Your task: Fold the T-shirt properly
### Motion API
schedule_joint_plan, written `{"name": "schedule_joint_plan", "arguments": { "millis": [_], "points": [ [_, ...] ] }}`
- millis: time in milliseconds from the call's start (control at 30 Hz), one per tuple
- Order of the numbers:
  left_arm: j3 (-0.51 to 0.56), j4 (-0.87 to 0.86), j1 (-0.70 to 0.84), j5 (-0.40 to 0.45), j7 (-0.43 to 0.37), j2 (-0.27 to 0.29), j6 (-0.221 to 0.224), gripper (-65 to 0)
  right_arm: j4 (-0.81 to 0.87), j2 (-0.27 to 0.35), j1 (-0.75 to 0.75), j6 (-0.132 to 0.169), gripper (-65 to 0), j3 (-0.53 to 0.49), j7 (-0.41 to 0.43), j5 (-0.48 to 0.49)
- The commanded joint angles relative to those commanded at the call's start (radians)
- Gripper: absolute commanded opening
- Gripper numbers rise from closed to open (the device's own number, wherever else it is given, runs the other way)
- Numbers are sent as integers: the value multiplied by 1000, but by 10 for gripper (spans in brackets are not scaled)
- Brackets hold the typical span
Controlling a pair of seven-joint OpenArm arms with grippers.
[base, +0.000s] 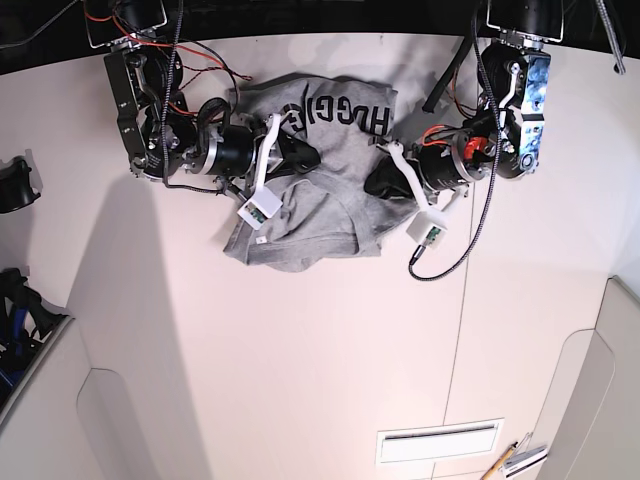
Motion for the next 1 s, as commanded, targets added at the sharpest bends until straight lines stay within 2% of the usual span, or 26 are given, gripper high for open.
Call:
{"name": "schedule_joint_plan", "arguments": {
  "millis": [200, 267, 367, 467, 600, 667, 733, 867, 1000],
  "points": [
    [-15, 6, -48, -3, 19, 0, 15, -607, 12, 0, 45, 0, -650, 0, -5, 31],
    [-36, 29, -47, -55, 50, 0, -2, -607, 51, 0, 46, 0, -650, 0, -5, 45],
    [-78, 85, -47, -171, 93, 0, -2, -607, 125, 0, 41, 0, -650, 1, -16, 44],
    [-137, 157, -41, -207, 128, 0, -2, -607, 199, 0, 35, -1, -650, 19, -72, 45],
    [-236, 241, 21, -288, 211, -3, -2, -607, 293, 0, -16, 0, -650, 99, -142, 96],
    [-290, 275, 76, -338, 227, -23, -2, -607, 341, 1, -65, 0, -650, 161, -162, 116],
    [-343, 315, 144, -352, 227, -48, -2, -607, 375, 5, -114, 0, -650, 228, -196, 151],
    [-432, 410, 307, -392, 259, -76, -2, -607, 414, 102, -226, 0, -650, 320, -219, 266],
    [-459, 478, 491, -411, 275, -128, -2, -607, 416, 213, -337, 4, -650, 345, -251, 338]
  ]
}}
